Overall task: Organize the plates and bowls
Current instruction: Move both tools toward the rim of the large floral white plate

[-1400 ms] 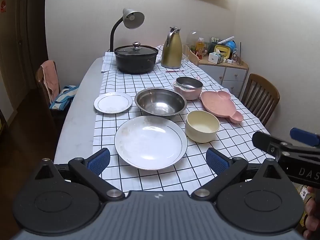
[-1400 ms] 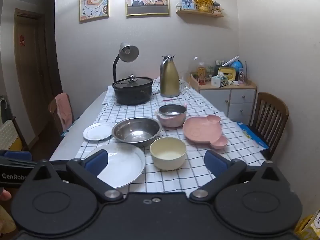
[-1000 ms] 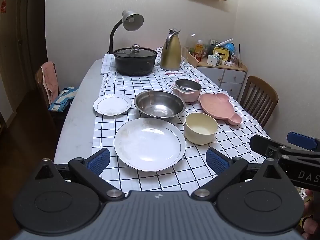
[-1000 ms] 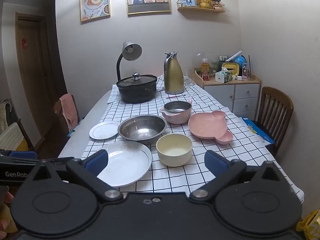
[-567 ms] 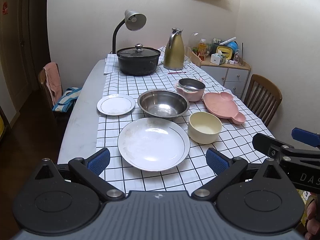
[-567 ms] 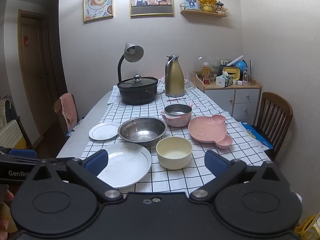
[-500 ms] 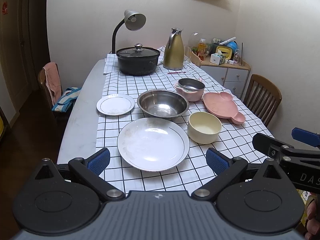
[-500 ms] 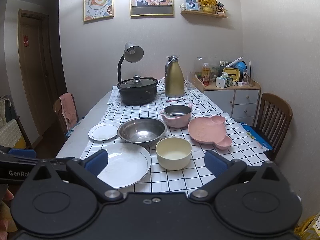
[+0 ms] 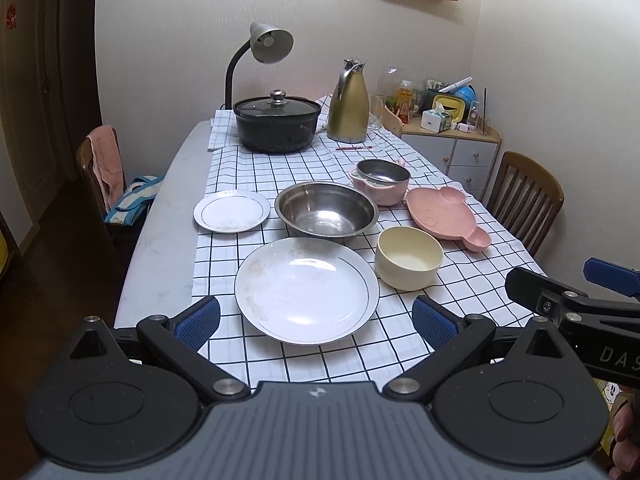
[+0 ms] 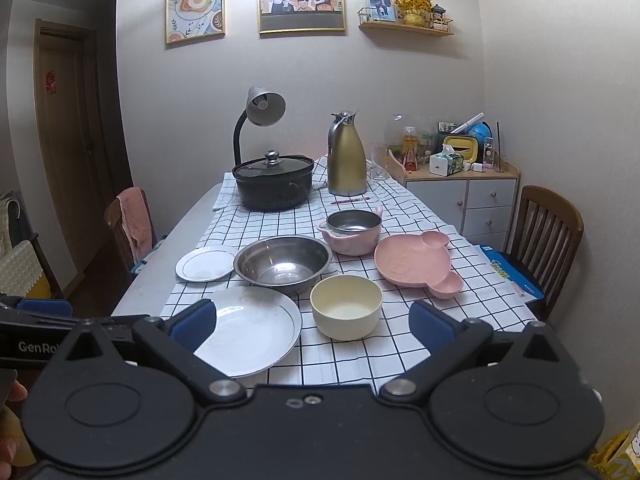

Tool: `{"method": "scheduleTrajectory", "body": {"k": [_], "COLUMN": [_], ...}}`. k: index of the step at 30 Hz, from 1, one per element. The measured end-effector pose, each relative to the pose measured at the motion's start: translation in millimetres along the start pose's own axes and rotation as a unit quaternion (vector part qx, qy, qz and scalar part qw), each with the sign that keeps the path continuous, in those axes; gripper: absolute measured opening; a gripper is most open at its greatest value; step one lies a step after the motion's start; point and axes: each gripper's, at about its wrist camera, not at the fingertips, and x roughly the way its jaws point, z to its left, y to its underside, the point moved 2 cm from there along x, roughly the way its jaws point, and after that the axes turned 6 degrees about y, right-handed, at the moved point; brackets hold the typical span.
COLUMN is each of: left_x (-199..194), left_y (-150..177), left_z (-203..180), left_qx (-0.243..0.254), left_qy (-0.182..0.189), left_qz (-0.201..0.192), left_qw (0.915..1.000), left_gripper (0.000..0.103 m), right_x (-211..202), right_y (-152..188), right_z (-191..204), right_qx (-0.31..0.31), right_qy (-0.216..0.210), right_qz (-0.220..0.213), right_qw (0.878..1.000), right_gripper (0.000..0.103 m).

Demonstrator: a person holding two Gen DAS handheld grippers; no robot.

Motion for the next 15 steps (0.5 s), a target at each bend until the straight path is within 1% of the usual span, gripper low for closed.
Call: {"method": "scheduleTrajectory", "body": {"k": [15], "left_x": [-6.4], "left_y": [-2.5], "left_z": [-6.2], "left_qx": [0.007], "left_qy": [0.000], "left_qz": [-0.019], "left_qw": [0.9998], "left_gripper": [0.103], "right_x": [-5.0], "right_y": [0.6], "right_z": [-1.4], "right_qx": [0.007], "right_qy": [0.006], "right_qz": [-0.014], "right_qw": [1.000], "right_gripper": [0.103]}}
